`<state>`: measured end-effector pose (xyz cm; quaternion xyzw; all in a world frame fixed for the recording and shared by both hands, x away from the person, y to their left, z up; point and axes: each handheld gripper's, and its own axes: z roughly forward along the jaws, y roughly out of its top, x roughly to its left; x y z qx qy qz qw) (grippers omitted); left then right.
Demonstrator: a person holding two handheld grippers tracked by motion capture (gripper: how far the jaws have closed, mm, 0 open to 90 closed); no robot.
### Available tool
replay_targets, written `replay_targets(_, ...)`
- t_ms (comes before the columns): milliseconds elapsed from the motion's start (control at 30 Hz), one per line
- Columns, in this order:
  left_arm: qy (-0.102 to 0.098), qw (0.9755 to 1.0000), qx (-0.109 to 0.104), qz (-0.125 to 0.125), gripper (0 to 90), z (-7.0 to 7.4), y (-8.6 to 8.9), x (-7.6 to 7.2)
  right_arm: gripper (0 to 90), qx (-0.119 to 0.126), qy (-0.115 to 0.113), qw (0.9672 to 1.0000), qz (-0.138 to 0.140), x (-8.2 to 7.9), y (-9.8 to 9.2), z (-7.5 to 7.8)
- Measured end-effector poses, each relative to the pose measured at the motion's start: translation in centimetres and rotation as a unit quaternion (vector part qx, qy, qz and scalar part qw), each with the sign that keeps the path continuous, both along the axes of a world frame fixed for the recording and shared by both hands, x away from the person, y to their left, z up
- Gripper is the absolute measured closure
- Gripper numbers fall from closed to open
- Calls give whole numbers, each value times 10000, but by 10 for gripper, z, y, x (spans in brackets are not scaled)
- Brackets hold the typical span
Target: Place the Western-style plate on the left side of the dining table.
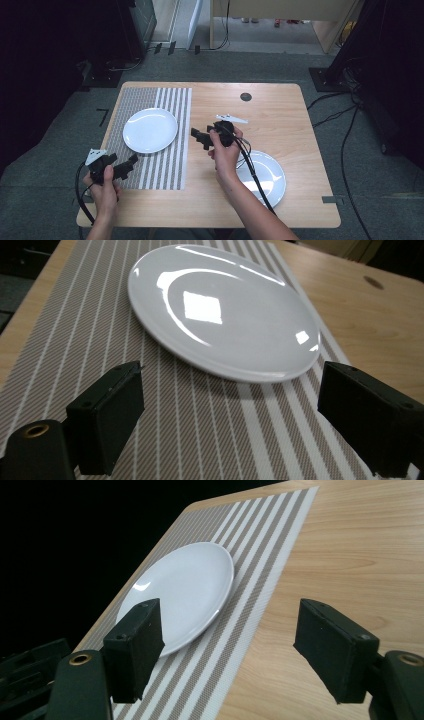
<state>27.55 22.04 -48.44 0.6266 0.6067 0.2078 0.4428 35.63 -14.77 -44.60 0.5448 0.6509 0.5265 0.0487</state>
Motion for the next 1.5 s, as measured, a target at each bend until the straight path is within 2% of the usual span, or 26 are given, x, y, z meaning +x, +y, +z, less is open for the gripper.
replay_targets(133, 62, 9996, 259, 69, 114, -8, 5, -20, 268, 26, -81, 10000, -20, -12, -17, 5)
replay_targets(167, 104, 9993, 346, 56, 114, -10, 6, -23, 268, 7, -140, 9999, -79, -19, -27, 7)
replay_targets(200, 122, 9991, 410, 44, 114, -12, 7, -25, 268, 7, -140, 9999, -79, -19, -27, 7)
replay_targets(233, 143, 9985, 525, 36, 114, -14, 7, -27, 267, 8, -142, 9999, -95, -21, -31, 7)
replay_targets(267, 202, 9977, 645, 41, 114, -17, 7, -28, 268, 6, -172, 9997, -158, -27, -43, 8)
replay_targets(367, 285, 9976, 634, 78, 114, -22, 11, -28, 267, -11, -188, 9997, -185, -32, -52, 8)
replay_targets(433, 297, 9964, 787, 95, 115, -24, 12, -28, 267, -65, -195, 9995, -228, -40, -68, 8)
replay_targets(467, 323, 9961, 821, 87, 115, -26, 13, -28, 267, -65, -195, 9995, -228, -40, -68, 8)
replay_targets(633, 362, 9960, 812, 46, 132, -28, 14, -26, 266, -8, -173, 9996, -223, -55, -97, 5)
replay_targets(800, 494, 9950, 861, -76, 132, -32, 11, -23, 261, -142, -224, 9992, -310, -70, -124, 0)
replay_targets(1033, 508, 9937, 993, -85, 133, -33, 7, -23, 261, -231, -162, 9978, -599, -87, -165, -12)
replay_targets(1267, 532, 9923, 1113, -69, 134, -33, 5, -23, 258, -306, -90, 9963, -803, -99, -196, -20)
replay_targets(1500, 542, 9913, 1197, -68, 134, -33, 3, -23, 257, -395, -58, 9933, -1087, -113, -228, -27)
